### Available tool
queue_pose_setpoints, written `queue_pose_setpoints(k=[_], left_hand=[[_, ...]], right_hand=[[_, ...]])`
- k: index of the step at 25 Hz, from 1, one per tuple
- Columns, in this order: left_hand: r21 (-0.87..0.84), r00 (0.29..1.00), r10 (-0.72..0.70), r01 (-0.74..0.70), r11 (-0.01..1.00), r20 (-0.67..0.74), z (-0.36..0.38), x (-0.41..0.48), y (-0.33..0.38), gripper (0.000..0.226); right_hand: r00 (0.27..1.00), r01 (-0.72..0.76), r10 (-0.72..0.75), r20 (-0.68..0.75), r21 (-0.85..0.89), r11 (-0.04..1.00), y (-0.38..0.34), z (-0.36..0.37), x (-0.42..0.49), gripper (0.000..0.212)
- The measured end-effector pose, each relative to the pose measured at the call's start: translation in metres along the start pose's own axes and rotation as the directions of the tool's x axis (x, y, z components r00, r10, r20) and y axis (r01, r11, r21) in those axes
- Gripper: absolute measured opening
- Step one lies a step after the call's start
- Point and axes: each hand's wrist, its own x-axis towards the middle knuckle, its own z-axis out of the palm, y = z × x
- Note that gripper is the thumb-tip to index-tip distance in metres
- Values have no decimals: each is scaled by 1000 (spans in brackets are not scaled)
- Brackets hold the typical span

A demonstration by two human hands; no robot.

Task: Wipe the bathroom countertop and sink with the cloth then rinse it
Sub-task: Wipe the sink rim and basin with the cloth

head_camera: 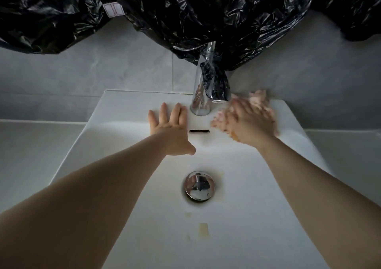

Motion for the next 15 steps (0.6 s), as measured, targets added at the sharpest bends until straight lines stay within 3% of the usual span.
queue_pose_setpoints(k=[3, 5, 8, 9, 11, 15], left_hand=[[26, 1000, 12, -12, 1000, -15, 2, 2, 0, 115], [53, 999, 16, -14, 999, -37, 3, 1, 2, 113], [57, 983, -24, 34, 998, -180, 13, -7, 7, 101], [39, 969, -37, 48, 998, -244, 19, -10, 11, 95], [-15, 933, -21, 17, 1000, -359, 34, -22, 27, 83], [-60, 844, 219, -283, 957, -490, 33, -24, 77, 75]], right_hand=[[952, -304, 304, -30, 8, 953, 37, -3, 1, 56], [968, -248, 249, -39, 26, 968, 12, 1, 4, 56], [999, 44, -44, -32, 6, 999, -32, 8, -3, 53], [996, 81, -81, -22, -4, 997, -28, 8, -5, 52], [999, 32, -32, -43, 13, 999, 10, 2, -3, 50], [989, -141, 142, 31, -23, 990, 94, -13, -15, 55]])
